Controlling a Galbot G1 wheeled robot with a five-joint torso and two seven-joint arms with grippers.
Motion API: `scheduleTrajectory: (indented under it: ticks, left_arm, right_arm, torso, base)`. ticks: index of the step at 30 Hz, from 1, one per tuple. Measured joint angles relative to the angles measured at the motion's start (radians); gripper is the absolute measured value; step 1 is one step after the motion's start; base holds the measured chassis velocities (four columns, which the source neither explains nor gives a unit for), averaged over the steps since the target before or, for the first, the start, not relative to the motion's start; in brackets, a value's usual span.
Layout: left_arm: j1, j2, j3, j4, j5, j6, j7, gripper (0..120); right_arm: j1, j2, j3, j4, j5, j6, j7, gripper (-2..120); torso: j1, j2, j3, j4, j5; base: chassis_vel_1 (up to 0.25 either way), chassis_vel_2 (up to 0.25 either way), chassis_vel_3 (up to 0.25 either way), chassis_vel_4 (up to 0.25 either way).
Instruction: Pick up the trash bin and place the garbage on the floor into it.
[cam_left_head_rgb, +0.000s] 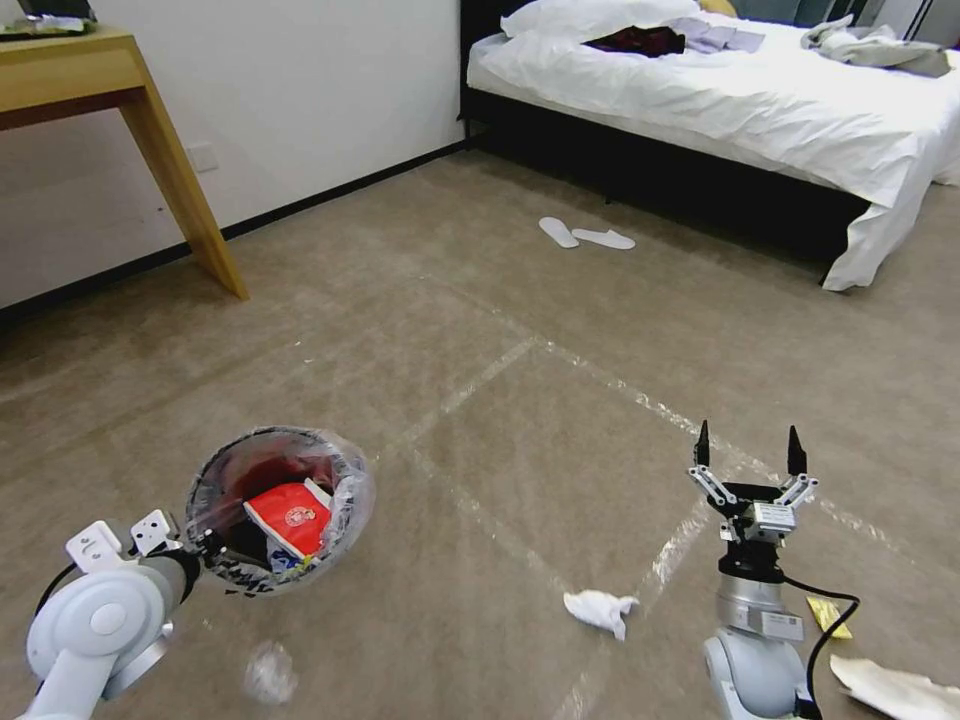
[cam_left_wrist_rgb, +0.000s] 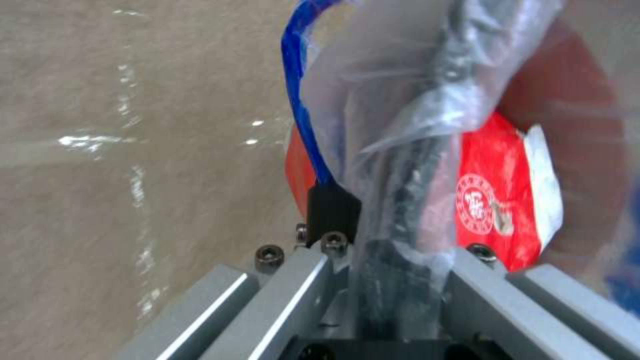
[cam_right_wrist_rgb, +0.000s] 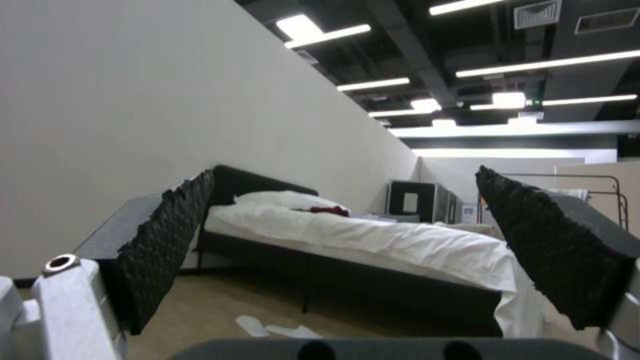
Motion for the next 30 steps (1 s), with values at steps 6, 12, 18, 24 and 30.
scheduleTrajectory:
  ticks: [6,12,18,24,30]
  left_arm:
    - [-0.004,0.002,0.001,0.004,-0.001,0.0,0.0,0]
    - [-0.005,0.005,0.0,0.005,-0.005,0.0,0.0,0]
    - [-0.005,0.007,-0.003,0.003,-0.006,-0.001,0.0,0]
    - [0.002,0.006,-0.004,-0.002,-0.004,-0.001,0.0,0]
    - [0.014,0.015,-0.006,-0.014,-0.006,0.001,0.0,0]
  right_arm:
    - [0.005,0.003,-0.005,-0.007,-0.007,0.0,0.002,100]
    - [0.01,0.008,-0.01,-0.019,-0.026,0.0,0.01,100]
    - [0.024,0.0,-0.006,-0.033,-0.049,0.0,0.027,100]
    - [0.03,-0.03,0.016,-0.044,-0.051,0.0,0.008,100]
    - [-0.004,-0.205,0.079,-0.116,0.094,-0.007,-0.307,100]
  torso:
    - [0.0,0.0,0.0,-0.0001,-0.0003]
    - [0.0,0.0,0.0,0.0002,0.0]
    - [0.0,0.0,0.0,-0.0001,0.0001]
    - [0.0,0.0,0.0,0.0004,0.0001]
    - [0.0,0.0,0.0,0.0003,0.0012]
  base:
    - [-0.218,0.216,0.213,-0.222]
    - [-0.182,0.229,0.198,-0.22]
    - [-0.161,0.153,0.146,-0.164]
    - [-0.03,0.027,0.008,-0.02]
    - [0.0,0.0,0.0,0.0]
